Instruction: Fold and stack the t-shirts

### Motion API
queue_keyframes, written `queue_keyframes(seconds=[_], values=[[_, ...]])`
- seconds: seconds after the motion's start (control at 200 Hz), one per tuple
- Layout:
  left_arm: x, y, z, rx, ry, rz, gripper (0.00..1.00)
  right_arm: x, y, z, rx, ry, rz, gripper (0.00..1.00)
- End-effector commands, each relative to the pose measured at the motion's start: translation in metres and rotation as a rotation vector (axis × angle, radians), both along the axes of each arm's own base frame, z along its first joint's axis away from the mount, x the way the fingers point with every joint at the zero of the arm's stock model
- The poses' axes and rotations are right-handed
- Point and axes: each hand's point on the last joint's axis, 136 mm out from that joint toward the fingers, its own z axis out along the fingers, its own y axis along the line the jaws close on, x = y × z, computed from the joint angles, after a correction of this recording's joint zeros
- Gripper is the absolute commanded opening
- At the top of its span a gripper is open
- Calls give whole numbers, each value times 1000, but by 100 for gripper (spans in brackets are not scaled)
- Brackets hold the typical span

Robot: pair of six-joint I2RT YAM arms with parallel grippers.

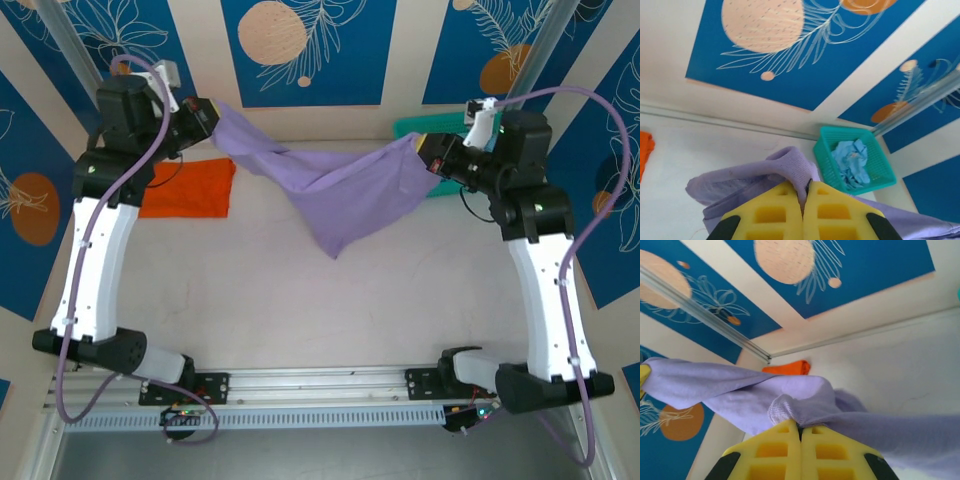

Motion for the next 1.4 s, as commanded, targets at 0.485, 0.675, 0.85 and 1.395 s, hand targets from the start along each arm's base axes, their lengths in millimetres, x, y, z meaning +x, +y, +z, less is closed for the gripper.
queue_keyframes(seconds=[0.485,0.675,0.85,1.395], values=[[-148,110,-192,199,335,418,91,-150,42,-205,-97,487,252,66],[-99,48,-220,120,459,129,90,-84,43,-203,-152,460,142,70],[-68,4,-285,152,645,23,86,-3,80,-251,-294,562,157,61],[-156,35,-412,329,870,257,72,222,149,-387,-571,609,167,65]])
